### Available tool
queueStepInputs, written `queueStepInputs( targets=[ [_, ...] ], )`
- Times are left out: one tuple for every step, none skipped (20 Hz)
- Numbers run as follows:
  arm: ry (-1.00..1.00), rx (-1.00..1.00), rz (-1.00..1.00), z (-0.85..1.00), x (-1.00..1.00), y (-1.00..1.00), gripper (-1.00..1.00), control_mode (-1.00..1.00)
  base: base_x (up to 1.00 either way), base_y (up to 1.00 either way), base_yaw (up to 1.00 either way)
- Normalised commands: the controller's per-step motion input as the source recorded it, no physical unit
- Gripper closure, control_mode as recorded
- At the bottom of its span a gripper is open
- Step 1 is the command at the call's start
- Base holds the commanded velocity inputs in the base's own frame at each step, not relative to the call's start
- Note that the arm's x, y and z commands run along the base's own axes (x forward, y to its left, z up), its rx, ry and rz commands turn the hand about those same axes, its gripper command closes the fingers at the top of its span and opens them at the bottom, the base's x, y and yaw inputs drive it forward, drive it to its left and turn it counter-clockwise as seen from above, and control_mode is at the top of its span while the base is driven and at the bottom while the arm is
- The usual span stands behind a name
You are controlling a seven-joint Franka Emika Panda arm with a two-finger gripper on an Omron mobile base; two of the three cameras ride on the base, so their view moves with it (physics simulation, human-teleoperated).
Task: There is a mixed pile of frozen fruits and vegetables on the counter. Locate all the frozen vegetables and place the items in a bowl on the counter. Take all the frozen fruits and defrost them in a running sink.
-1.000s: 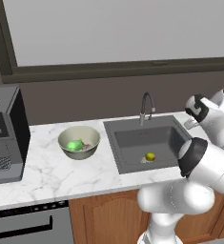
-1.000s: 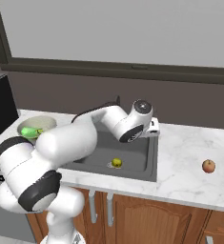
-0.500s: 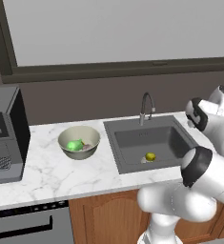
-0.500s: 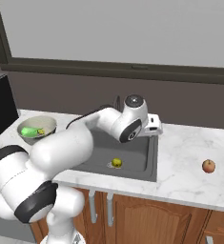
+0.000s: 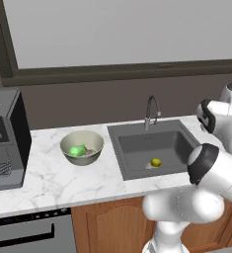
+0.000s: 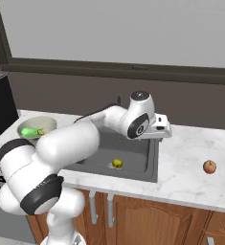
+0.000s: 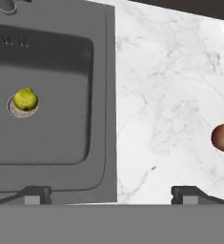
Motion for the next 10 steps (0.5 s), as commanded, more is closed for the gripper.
queueStepInputs(
  targets=[
    [0.24, 0.0, -0.19, 0.04, -0.05, -0.54, -1.0, -1.0, 0.0, 0.0, 0.0],
    [0.21, 0.0, -0.19, 0.0, -0.04, -0.54, -1.0, -1.0, 0.0, 0.0, 0.0],
    [0.16, 0.0, -0.18, 0.0, -0.03, -0.55, -1.0, -1.0, 0.0, 0.0, 0.0],
    [0.08, 0.0, -0.16, -0.11, -0.06, -0.57, -1.0, -1.0, 0.0, 0.0, 0.0],
    [0.07, 0.0, -0.15, -0.18, -0.04, -0.61, -1.0, -1.0, 0.0, 0.0, 0.0],
    [0.11, 0.0, -0.13, -0.13, 0.0, -0.59, -1.0, -1.0, 0.0, 0.0, 0.0],
    [0.12, 0.0, -0.12, -0.08, 0.0, -0.61, -1.0, -1.0, 0.0, 0.0, 0.0],
    [0.12, 0.0, -0.09, -0.05, 0.01, -0.6, -1.0, -1.0, 0.0, 0.0, 0.0],
    [0.09, 0.0, -0.06, -0.01, 0.07, -0.58, -1.0, -1.0, 0.0, 0.0, 0.0],
    [0.05, 0.0, -0.02, 0.0, 0.07, -0.52, -1.0, -1.0, 0.0, 0.0, 0.0]
  ],
)
